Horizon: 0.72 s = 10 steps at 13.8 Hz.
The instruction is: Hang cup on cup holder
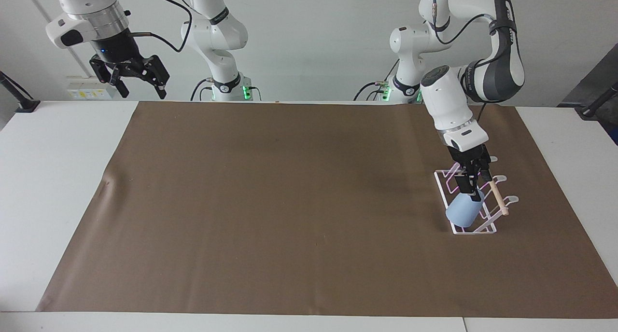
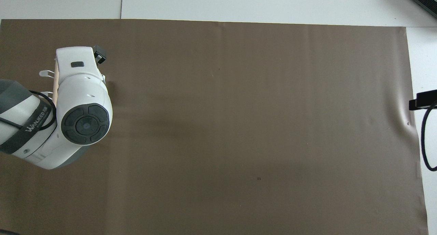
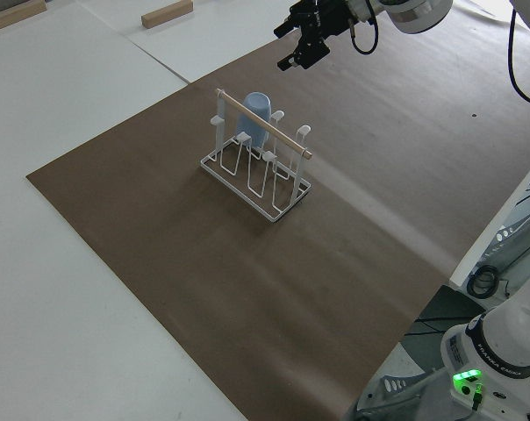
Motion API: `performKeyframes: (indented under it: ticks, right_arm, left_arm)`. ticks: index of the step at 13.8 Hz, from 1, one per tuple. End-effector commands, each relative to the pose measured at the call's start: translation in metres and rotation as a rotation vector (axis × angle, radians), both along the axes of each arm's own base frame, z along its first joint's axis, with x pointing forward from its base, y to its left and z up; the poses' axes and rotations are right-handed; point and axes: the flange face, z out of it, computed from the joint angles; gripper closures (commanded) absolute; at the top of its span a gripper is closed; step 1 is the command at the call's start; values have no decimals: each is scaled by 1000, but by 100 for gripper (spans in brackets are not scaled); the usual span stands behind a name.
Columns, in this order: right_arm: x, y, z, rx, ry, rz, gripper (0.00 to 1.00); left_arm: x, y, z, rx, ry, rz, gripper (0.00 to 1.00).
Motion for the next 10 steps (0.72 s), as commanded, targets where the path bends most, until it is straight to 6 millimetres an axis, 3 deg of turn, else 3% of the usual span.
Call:
performKeyframes:
  ticks: [1,3,6,8,10]
  right_arm:
    - [1,-8,-7,-16,17,-16,0]
    - [5,-9,-10,-19,19,-15,0]
    - [6,-10,-12,-10,28,0,0]
    - [4,-2,-7,-6,20,9,0]
    - [2,9,-2,-20,6,24,0]
  left_arm:
    - [-14,-11,32,-33,78,-33,0]
    - [-20,-5,55,-91,163,-80,0]
    - [-22,7,91,-95,431,-317,0]
    - [-28,38,118,-139,639,-502,0]
    - [-32,61,130,-99,749,-647,0]
